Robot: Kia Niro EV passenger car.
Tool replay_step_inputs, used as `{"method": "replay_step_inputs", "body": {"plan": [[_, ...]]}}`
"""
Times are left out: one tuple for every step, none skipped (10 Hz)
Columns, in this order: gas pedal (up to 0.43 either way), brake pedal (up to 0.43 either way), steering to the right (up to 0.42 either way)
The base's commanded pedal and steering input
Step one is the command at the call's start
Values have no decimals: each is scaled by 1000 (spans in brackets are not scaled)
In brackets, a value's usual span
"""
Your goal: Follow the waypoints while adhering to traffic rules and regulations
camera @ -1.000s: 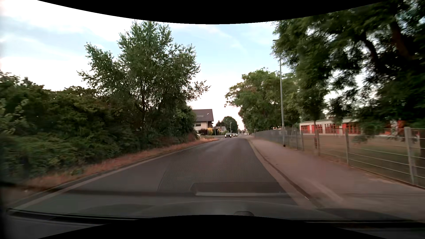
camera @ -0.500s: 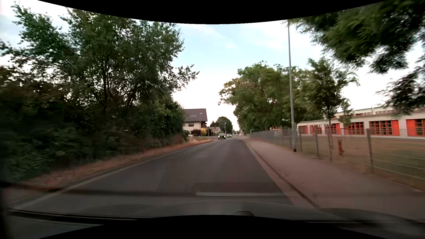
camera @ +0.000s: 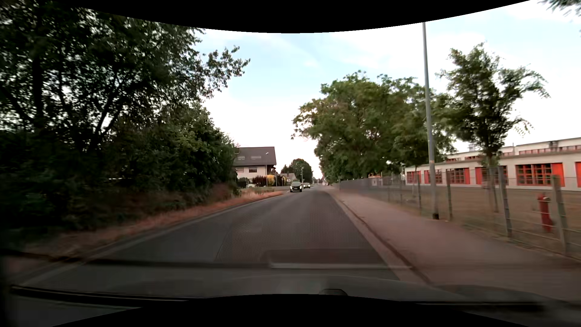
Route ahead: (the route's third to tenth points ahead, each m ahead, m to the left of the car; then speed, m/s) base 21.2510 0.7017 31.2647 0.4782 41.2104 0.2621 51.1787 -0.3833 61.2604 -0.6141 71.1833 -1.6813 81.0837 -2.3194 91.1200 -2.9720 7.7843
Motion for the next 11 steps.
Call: {"method": "replay_step_inputs", "body": {"plan": [[8, 0, 16], [8, 0, 16], [8, 0, 17], [8, 0, 17], [8, 0, 17], [8, 0, 17], [8, 0, 17], [8, 0, 16], [8, 0, 14], [8, 0, 12], [8, 0, 11]]}}
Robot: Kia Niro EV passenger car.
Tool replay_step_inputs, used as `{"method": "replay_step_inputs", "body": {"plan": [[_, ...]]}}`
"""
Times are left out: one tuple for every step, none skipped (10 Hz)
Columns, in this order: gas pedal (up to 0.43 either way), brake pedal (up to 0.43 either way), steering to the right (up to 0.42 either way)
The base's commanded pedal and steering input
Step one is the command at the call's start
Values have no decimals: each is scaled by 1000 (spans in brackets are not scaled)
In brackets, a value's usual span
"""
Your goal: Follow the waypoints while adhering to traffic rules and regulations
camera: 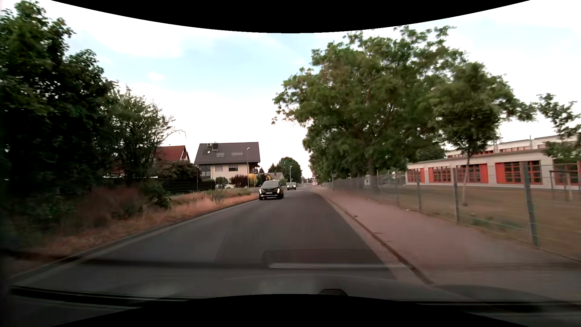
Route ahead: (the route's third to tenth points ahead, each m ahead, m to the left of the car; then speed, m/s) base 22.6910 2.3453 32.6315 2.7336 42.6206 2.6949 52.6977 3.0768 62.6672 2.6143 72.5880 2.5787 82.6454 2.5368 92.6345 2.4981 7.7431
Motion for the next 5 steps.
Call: {"method": "replay_step_inputs", "body": {"plan": [[8, 0, 8], [8, 0, 1], [8, 0, -2], [8, 0, -5], [8, 0, -9]]}}
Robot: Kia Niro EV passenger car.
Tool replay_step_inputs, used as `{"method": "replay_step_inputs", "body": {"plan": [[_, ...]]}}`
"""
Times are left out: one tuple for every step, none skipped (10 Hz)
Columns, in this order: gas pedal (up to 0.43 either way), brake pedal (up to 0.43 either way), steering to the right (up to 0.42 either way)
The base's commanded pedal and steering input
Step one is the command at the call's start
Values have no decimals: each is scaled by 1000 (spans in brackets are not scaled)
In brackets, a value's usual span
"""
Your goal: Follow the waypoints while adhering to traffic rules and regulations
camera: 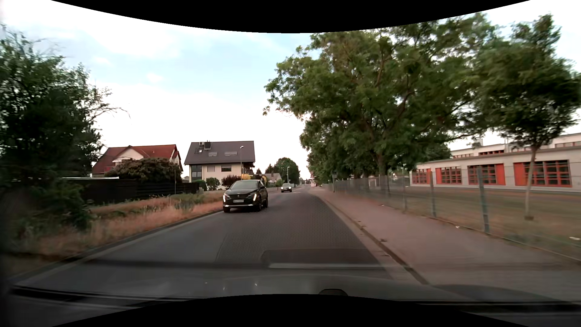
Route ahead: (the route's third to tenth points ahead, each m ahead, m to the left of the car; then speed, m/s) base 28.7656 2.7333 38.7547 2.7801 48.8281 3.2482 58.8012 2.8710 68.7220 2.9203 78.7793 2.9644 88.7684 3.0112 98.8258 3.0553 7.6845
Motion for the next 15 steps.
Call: {"method": "replay_step_inputs", "body": {"plan": [[8, 0, -12], [8, 0, -13], [8, 0, -12], [8, 0, -12], [8, 0, -12], [8, 0, -12], [8, 0, -13], [8, 0, -13], [8, 0, -12], [8, 0, -12], [8, 0, -12], [8, 0, -12], [8, 0, -12], [8, 0, -12], [8, 0, -12]]}}
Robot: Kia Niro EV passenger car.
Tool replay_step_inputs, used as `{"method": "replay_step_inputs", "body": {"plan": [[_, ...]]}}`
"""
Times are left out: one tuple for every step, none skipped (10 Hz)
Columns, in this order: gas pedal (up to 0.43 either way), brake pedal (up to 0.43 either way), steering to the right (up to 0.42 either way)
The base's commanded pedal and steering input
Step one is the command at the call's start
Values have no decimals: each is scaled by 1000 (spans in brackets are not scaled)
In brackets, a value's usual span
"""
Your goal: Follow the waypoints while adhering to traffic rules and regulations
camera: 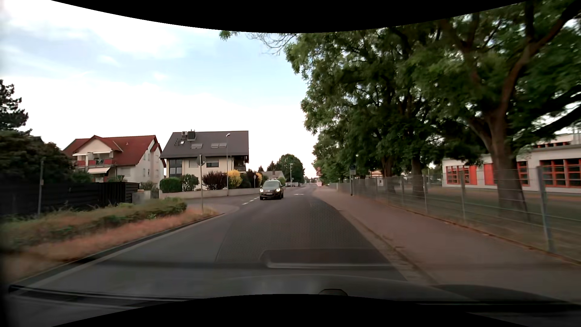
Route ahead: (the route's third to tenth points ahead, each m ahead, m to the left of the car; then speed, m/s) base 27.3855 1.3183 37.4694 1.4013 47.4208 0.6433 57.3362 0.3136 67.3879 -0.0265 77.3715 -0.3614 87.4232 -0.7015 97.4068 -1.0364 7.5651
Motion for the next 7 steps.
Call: {"method": "replay_step_inputs", "body": {"plan": [[8, 0, -12], [8, 0, -12], [8, 0, -12], [8, 0, -12], [8, 0, -11], [8, 0, -11], [8, 0, -11]]}}
